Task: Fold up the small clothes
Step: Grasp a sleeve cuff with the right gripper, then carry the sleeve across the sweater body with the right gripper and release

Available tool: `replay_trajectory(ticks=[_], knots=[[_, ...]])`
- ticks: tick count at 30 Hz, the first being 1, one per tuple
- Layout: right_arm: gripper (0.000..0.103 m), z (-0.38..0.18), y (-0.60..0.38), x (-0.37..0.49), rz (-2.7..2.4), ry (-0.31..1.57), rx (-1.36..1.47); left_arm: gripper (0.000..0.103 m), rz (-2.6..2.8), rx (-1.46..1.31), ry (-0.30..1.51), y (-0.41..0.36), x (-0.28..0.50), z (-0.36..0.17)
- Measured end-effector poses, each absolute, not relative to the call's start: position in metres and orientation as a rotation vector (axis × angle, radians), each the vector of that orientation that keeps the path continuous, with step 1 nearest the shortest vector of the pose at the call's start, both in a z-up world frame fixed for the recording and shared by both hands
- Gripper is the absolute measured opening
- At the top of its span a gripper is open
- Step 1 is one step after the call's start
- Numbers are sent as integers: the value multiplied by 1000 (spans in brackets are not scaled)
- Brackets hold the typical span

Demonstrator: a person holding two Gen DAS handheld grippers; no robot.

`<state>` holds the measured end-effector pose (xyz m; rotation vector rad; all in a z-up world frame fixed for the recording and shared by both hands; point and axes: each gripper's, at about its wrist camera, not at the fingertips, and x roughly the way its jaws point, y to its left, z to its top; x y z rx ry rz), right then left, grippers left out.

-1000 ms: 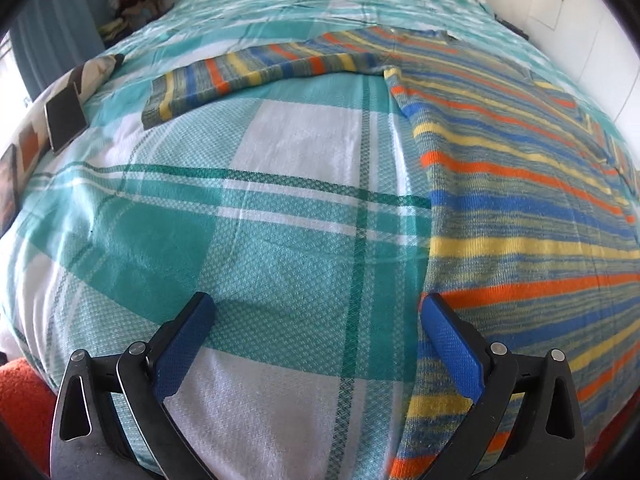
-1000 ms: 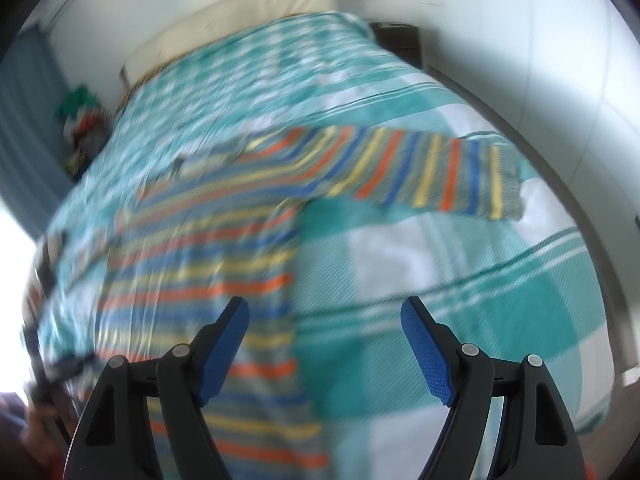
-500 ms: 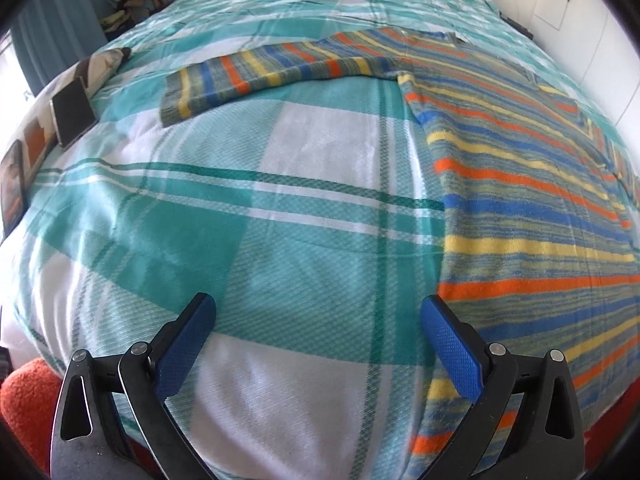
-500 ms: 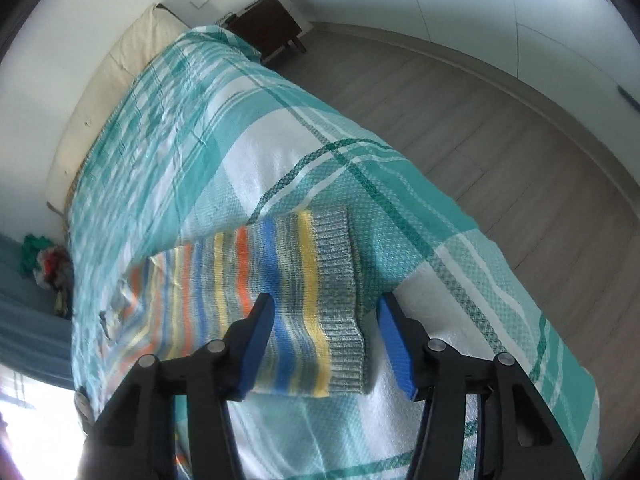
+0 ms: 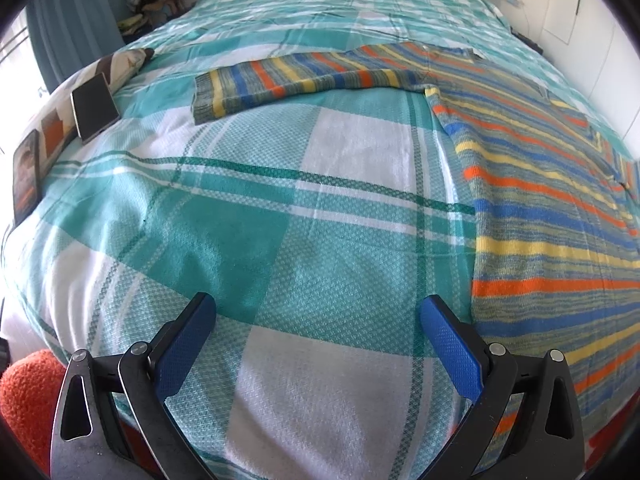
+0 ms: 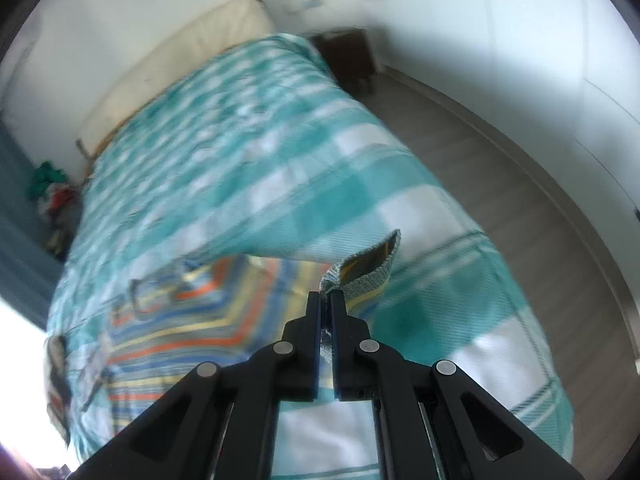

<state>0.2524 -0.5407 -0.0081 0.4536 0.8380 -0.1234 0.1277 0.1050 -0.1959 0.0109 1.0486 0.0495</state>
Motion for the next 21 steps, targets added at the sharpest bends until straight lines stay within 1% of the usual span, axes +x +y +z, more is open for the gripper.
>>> replay_trajectory(ticks=[1,3,5,6,8,9,13,15,16,17,18,19,21], knots=[[4,8,-510,267,-47,823,419,102,45,9,1045,105,127,-195],[4,21,-456,291,71,816,376,102,39,-1,1042,107,126,-195],[4,20,-406,317,171,823,343,102,34,-7,1042,108,125,-195],[7,13,-382,332,231,836,339,102,31,-4,1042,108,124,-195],[36,-8,-354,353,340,904,383,102,25,5,1040,108,122,-194],[56,-16,-345,361,364,922,398,102,23,5,1040,108,122,-194],[55,-25,-363,357,278,892,331,102,19,-7,1036,110,122,-194],[55,-35,-385,355,200,916,283,102,21,-9,1035,110,124,-195],[43,-45,-394,353,187,940,273,102,23,-9,1035,110,124,-195],[35,-57,-403,351,205,979,282,102,26,-7,1036,109,125,-197],[22,-68,-408,351,222,1017,297,102,30,-2,1038,109,127,-198],[20,-86,-411,350,234,1061,318,102,33,3,1039,107,128,-199],[19,-124,-416,348,240,1152,340,102,42,21,1040,105,128,-201]])
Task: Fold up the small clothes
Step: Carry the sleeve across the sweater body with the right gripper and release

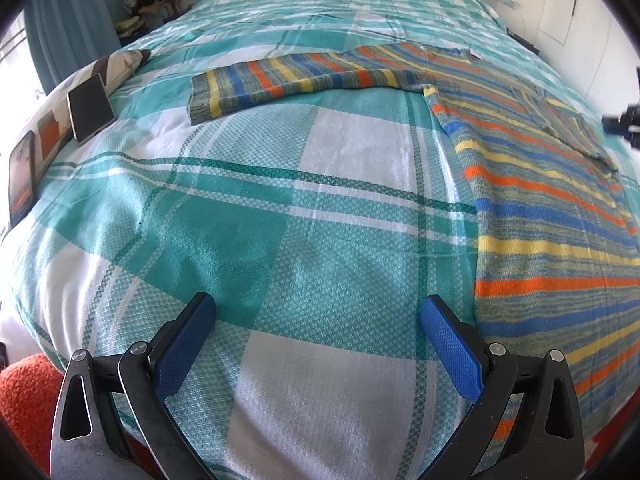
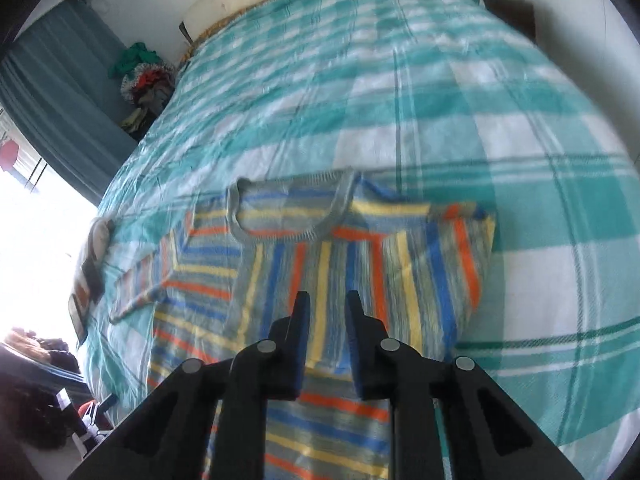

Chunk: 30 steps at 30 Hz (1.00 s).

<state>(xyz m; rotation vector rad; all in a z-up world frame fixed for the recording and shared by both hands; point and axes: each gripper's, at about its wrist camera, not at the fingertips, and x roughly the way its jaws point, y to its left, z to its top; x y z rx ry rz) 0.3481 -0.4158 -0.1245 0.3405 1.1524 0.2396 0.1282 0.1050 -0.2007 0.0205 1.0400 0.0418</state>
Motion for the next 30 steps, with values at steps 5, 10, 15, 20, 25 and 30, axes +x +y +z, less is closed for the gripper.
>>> replay_trajectory(ticks=[5,10,15,20,25,30], knots=[[0,-167,-448,331,-39,1211,195,102,43,29,1033,106,124,-200],[10,-125,-445,350,12,1112,108,102,54,58,1029,101,128,-204],[13,-154,-435,391,67,1184,156,103,62,63,1027,100,128,-206],[10,-159,-452,377,-164,1151,34,103,61,62,1028,100,128,-206],[15,-129,-428,327,121,1135,131,103,65,61,1029,99,130,-207],[10,-175,-426,277,89,1272,64,103,57,58,1030,100,127,-206]])
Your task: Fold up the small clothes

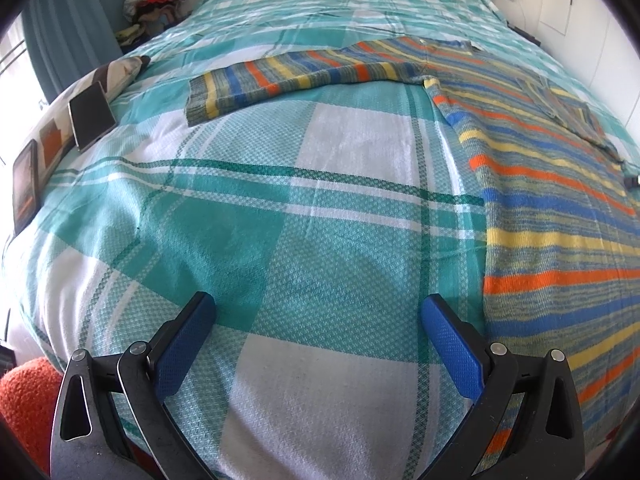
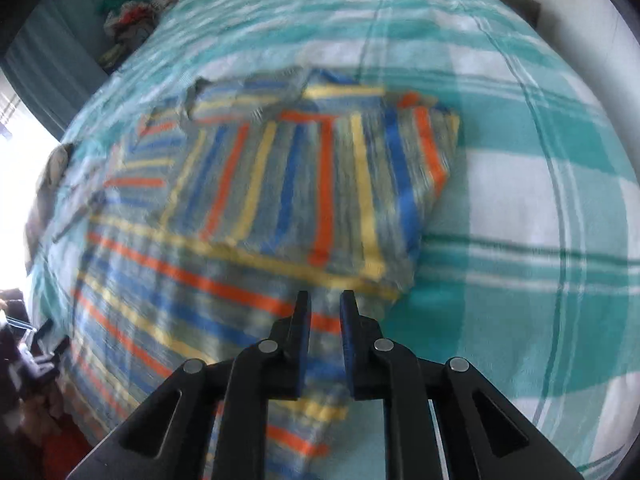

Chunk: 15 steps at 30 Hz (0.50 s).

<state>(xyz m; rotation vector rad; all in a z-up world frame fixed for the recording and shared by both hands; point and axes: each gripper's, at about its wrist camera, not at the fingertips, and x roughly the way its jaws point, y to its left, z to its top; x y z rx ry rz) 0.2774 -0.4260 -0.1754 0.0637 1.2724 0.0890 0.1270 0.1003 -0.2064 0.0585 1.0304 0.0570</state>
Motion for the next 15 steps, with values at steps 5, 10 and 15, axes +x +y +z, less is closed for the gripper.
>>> replay_trajectory(ticks=[5,10,15], knots=[[20,-144,-436,225,57,1184,104,102,48,66,1025,101,120,-204],[20,-138,-394,159,227,1255,207,102,45,64,1031,101,120,-204],[20,-192,-406,74,76,1434,349,102,26,83,1033,101,116,-205]])
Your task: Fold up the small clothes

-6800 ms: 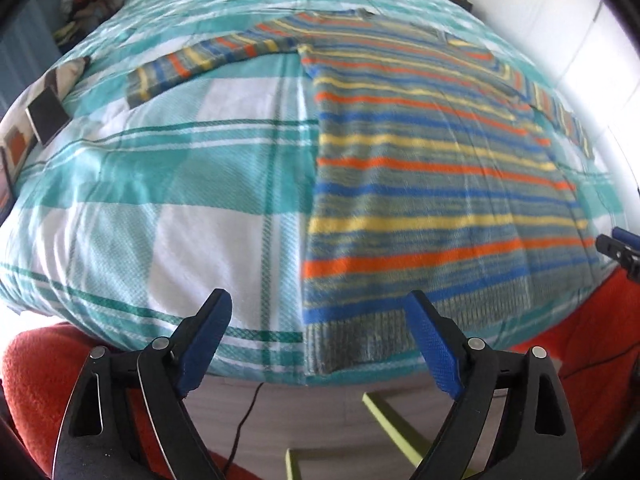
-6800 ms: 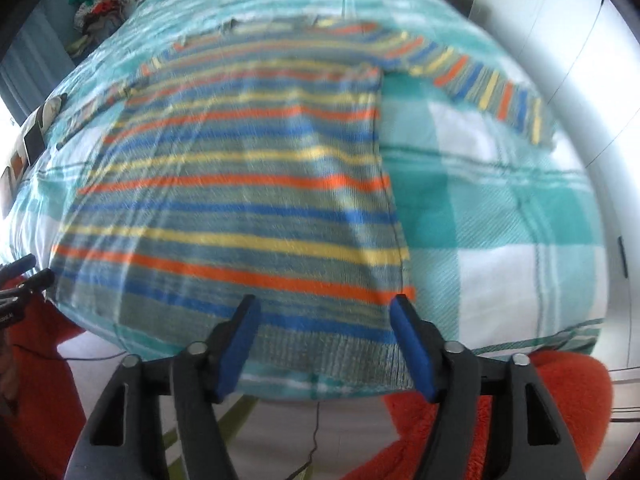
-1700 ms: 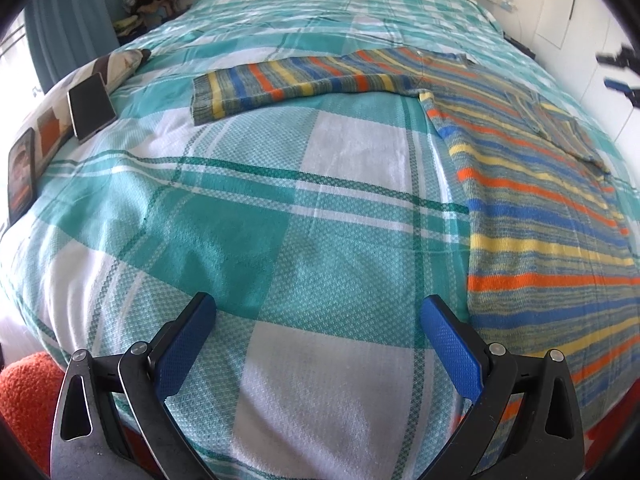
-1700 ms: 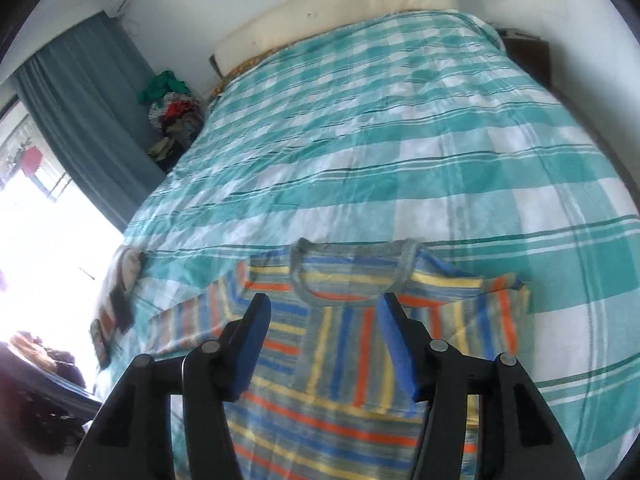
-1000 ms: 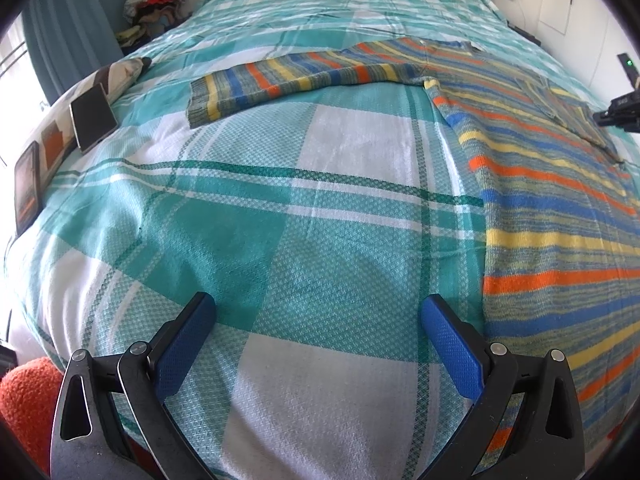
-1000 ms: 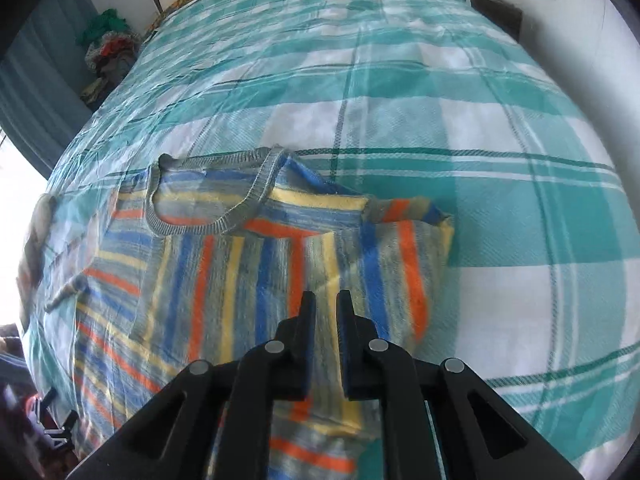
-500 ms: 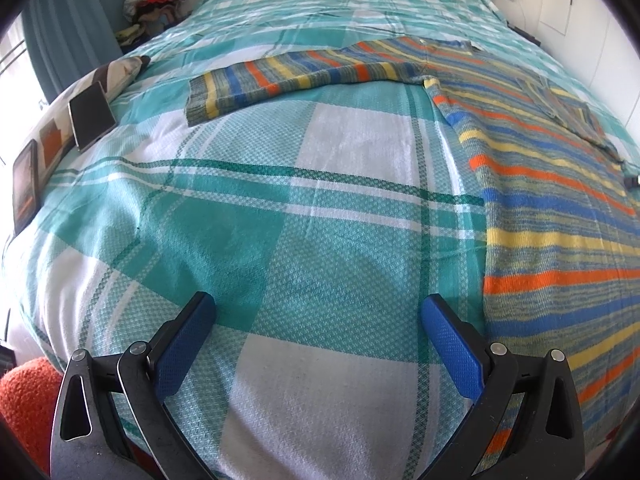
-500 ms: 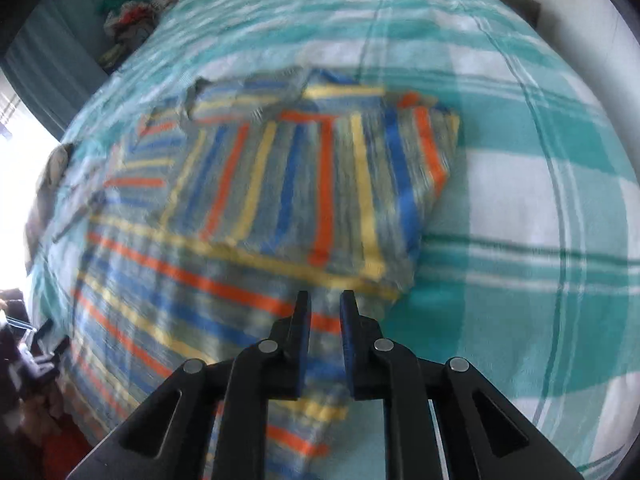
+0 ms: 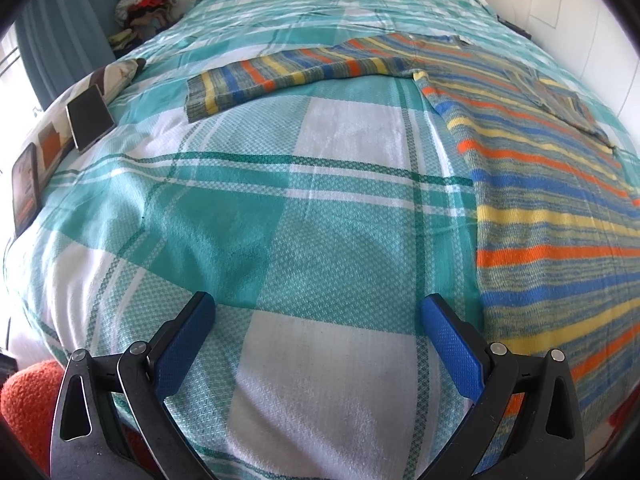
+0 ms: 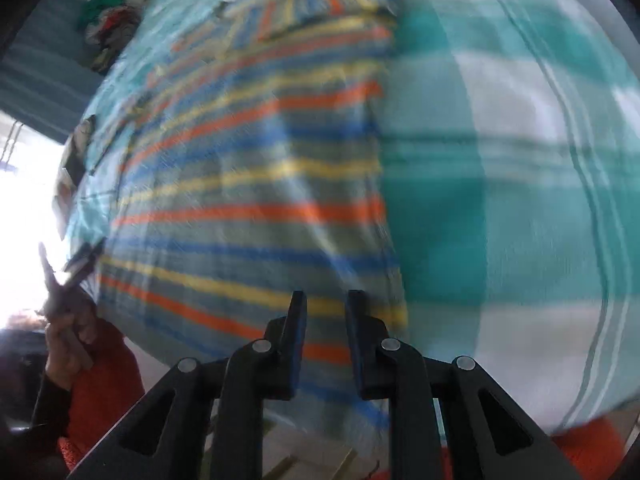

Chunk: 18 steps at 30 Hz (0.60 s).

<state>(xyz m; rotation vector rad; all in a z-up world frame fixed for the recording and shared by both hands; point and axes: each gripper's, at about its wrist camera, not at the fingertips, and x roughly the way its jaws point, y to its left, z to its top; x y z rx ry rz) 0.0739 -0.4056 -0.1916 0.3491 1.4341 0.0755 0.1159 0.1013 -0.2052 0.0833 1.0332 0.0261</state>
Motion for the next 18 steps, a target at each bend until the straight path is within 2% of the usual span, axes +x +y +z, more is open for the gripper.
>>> replay_trajectory(ticks=[3,8,12,18], knots=[[19,-178,-409,43,1,1374,352,103,23,88,1033,101,115,-206],[28,-131,-374,36,-45,1178,276,102,29,57,1060,104,117,-202],[44,-115,-326,45,30,1026,250,102,-16,-99,1077,126,123,-183],[44,-119,-264,58,198,988,139,102,73,-339,1016,212,198,-143]])
